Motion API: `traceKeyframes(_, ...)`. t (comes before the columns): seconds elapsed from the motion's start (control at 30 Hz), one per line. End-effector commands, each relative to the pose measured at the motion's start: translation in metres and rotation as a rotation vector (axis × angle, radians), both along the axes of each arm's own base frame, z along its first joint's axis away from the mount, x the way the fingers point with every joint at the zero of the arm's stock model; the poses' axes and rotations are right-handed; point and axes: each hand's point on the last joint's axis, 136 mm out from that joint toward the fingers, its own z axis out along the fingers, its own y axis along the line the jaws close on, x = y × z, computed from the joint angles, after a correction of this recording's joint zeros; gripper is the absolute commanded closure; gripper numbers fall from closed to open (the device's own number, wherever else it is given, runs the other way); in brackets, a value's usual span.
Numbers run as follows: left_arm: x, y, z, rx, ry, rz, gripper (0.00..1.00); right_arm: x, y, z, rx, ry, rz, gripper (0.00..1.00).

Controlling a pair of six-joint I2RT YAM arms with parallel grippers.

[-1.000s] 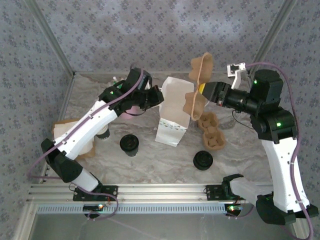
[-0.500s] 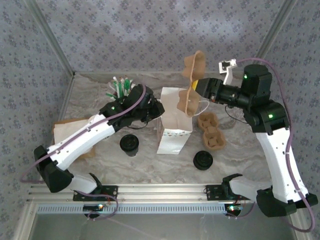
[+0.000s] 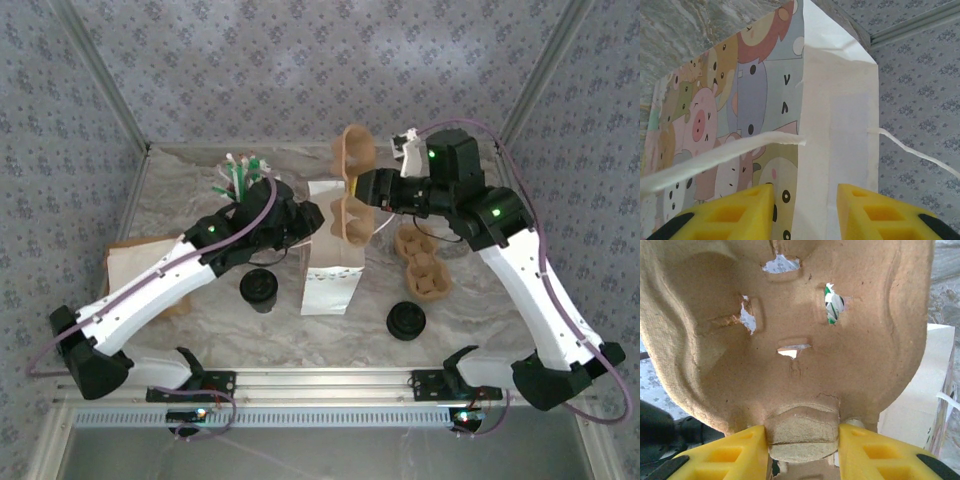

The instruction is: Pack the takeout coffee

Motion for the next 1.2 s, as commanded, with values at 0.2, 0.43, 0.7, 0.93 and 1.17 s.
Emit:
traceKeyframes(0.2,-0.012,0.017,0.017,-0.028,-0.076,-0.009,0.56,0.003,0.015,-0.012,-0.070,-0.009,0.006,0.60)
traceKeyframes(0.43,-0.020,0.027,0.017,-0.021,-0.105,-0.027,0.51,0.002,0.029,-0.013,-0.093,-0.010,0.024,0.60)
traceKeyframes(0.7,-0.029,0.042,0.023,-0.022,-0.157,-0.029,0.47,-0.002,0.042,-0.013,-0.117,-0.021,0.045,0.60)
traceKeyframes(0.93,-0.032,0.040,0.035,-0.054,-0.194,-0.056,0.47,-0.001,0.049,-0.022,-0.138,-0.005,0.060,0.60)
traceKeyframes(1.17,-0.036,0.039,0.049,-0.113,-0.250,-0.079,0.36,-0.001,0.051,-0.028,-0.146,0.006,0.067,0.60)
